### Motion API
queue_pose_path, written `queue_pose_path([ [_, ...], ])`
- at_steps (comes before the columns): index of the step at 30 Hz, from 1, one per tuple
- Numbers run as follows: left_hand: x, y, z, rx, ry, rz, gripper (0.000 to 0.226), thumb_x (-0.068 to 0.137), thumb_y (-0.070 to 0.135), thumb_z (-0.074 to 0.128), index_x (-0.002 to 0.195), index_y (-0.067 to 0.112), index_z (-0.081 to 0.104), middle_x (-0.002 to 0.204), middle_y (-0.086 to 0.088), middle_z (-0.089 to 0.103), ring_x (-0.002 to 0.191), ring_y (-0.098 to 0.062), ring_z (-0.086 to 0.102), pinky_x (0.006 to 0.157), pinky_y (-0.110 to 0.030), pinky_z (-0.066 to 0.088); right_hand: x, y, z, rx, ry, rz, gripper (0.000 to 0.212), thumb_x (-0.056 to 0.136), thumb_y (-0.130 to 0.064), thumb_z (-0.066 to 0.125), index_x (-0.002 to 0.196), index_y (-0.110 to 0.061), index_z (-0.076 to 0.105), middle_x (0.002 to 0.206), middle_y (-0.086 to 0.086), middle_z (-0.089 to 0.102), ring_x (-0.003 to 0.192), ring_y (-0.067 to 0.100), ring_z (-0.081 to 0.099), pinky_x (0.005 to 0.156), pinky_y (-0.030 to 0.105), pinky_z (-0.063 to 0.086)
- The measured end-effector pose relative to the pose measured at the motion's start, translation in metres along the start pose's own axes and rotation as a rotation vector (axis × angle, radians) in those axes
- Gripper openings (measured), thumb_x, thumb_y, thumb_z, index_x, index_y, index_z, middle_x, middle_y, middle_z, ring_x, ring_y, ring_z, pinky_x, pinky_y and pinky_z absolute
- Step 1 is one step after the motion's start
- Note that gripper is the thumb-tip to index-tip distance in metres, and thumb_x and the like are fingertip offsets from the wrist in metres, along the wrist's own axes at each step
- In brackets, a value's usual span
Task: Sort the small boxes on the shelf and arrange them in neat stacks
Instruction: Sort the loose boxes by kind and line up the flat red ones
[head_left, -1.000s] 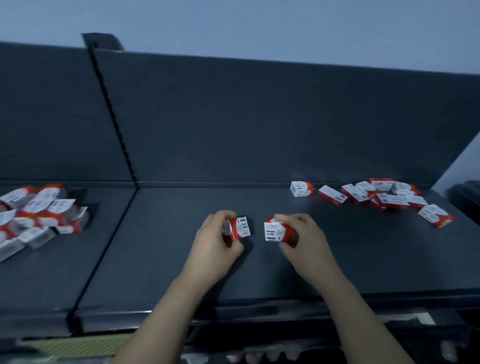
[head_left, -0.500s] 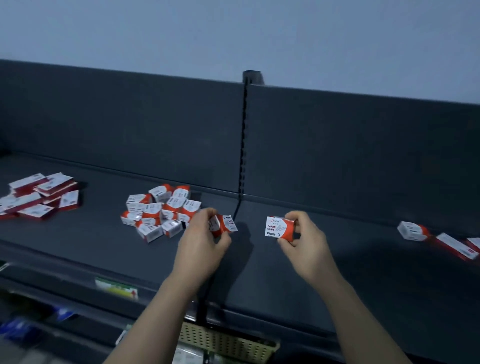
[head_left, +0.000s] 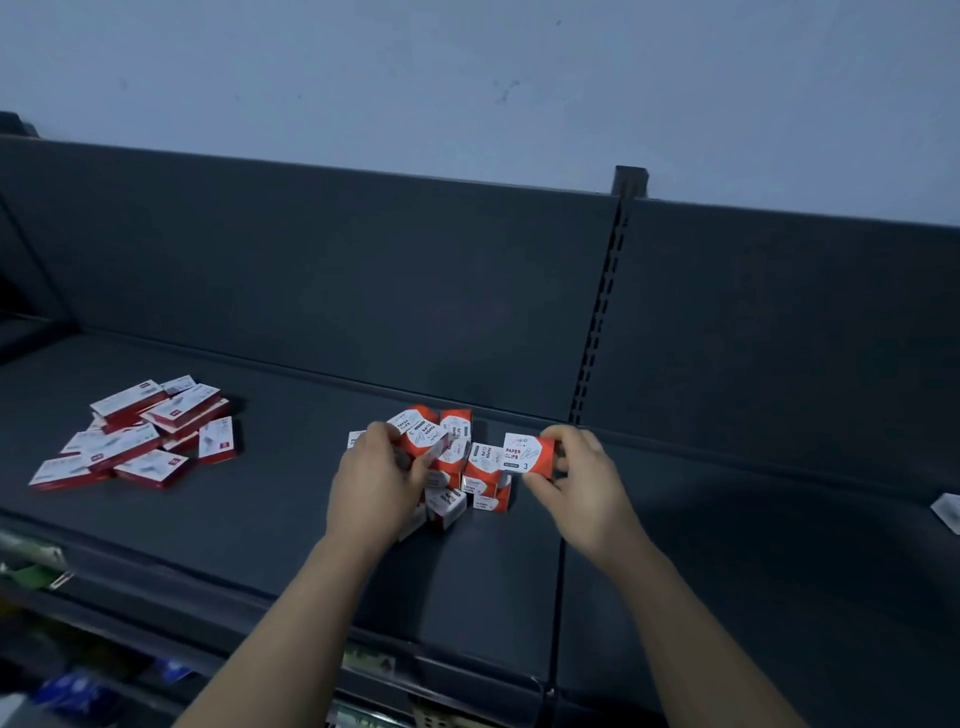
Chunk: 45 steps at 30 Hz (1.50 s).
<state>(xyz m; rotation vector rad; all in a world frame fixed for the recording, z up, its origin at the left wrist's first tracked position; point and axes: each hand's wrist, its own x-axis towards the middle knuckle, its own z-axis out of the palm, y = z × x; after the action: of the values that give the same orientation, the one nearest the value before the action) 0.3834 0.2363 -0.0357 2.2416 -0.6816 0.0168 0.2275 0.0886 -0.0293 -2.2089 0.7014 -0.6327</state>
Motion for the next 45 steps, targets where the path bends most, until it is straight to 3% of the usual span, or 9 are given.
queue_pose_path([
  [6,0.007,-0.007,-0.005,0.083,0.005,0.001,0.051,0.081,0.062,0.057,0.106,0.018,0.052,0.099,0.003,0.056,0.092,-0.016,0.054,0.073,-0.033,0.049,0.027,-0.013,0.021,-0.101,-0.052,-0.012,0.033,0.085,-0.039,0.067,0.112,-0.028,0.052,0.106,-0.013,0.053,0.095,0.004,0.057,0.08,0.022,0.05],
  [9,0.007,-0.006,-0.009,0.126,0.021,0.025,0.052,0.081,0.065,0.055,0.106,0.02,0.055,0.101,0.004,0.056,0.095,-0.015,0.053,0.075,-0.031,0.048,0.036,-0.019,0.032,-0.166,-0.061,-0.017,0.035,0.082,-0.051,0.065,0.106,-0.028,0.054,0.099,-0.014,0.057,0.088,0.003,0.057,0.077,0.025,0.05],
  [15,0.011,-0.002,-0.017,0.174,0.069,0.098,0.038,0.088,0.042,0.058,0.117,0.017,0.058,0.117,-0.001,0.057,0.105,-0.021,0.051,0.084,-0.033,0.045,0.042,-0.021,0.045,-0.249,-0.12,0.0,0.027,0.083,-0.052,0.059,0.094,-0.028,0.057,0.092,-0.011,0.058,0.079,0.005,0.057,0.072,0.031,0.052],
  [17,0.011,0.004,-0.018,0.161,0.079,0.151,0.034,0.089,0.038,0.058,0.116,0.017,0.061,0.115,0.0,0.059,0.103,-0.021,0.052,0.083,-0.033,0.045,0.039,-0.023,0.042,-0.239,-0.117,-0.002,0.032,0.084,-0.053,0.058,0.102,-0.027,0.059,0.1,-0.009,0.058,0.087,0.007,0.057,0.079,0.032,0.051],
  [21,0.009,0.022,-0.015,0.112,0.041,0.296,0.022,0.089,0.031,0.058,0.107,0.019,0.066,0.102,0.001,0.062,0.095,-0.022,0.054,0.077,-0.033,0.045,0.024,-0.021,0.024,-0.24,-0.066,0.01,0.056,0.092,-0.047,0.052,0.138,-0.016,0.044,0.135,-0.003,0.048,0.121,0.013,0.047,0.094,0.019,0.035],
  [26,0.001,0.048,0.004,0.104,-0.029,0.453,0.022,0.084,0.021,0.06,0.104,0.015,0.068,0.097,-0.005,0.065,0.092,-0.027,0.058,0.078,-0.036,0.047,-0.005,-0.003,-0.011,-0.358,0.082,-0.021,0.044,0.094,-0.028,0.053,0.135,-0.011,0.05,0.136,0.002,0.052,0.125,0.017,0.047,0.101,0.022,0.035],
  [33,-0.031,0.095,0.043,0.116,-0.155,0.649,0.022,0.08,0.018,0.063,0.101,0.012,0.069,0.095,-0.007,0.067,0.087,-0.033,0.06,0.074,-0.038,0.049,-0.063,0.025,-0.073,-0.477,0.162,0.157,0.043,0.095,-0.027,0.05,0.135,-0.012,0.048,0.137,0.001,0.052,0.125,0.014,0.047,0.104,0.022,0.032],
  [38,-0.058,0.142,0.075,0.094,-0.239,0.773,0.03,0.089,0.027,0.055,0.117,0.019,0.062,0.113,0.002,0.063,0.1,-0.021,0.054,0.086,-0.031,0.042,-0.105,0.05,-0.124,-0.541,0.246,0.274,0.043,0.093,-0.025,0.053,0.135,-0.012,0.051,0.134,0.002,0.054,0.122,0.015,0.05,0.105,0.026,0.038],
  [45,-0.111,0.218,0.13,0.048,-0.375,0.886,0.033,0.094,0.029,0.048,0.125,0.023,0.056,0.118,0.007,0.059,0.105,-0.016,0.051,0.09,-0.025,0.04,-0.165,0.09,-0.205,-0.574,0.326,0.409,0.044,0.093,-0.017,0.051,0.136,-0.011,0.049,0.138,0.002,0.051,0.125,0.015,0.048,0.102,0.02,0.032],
])
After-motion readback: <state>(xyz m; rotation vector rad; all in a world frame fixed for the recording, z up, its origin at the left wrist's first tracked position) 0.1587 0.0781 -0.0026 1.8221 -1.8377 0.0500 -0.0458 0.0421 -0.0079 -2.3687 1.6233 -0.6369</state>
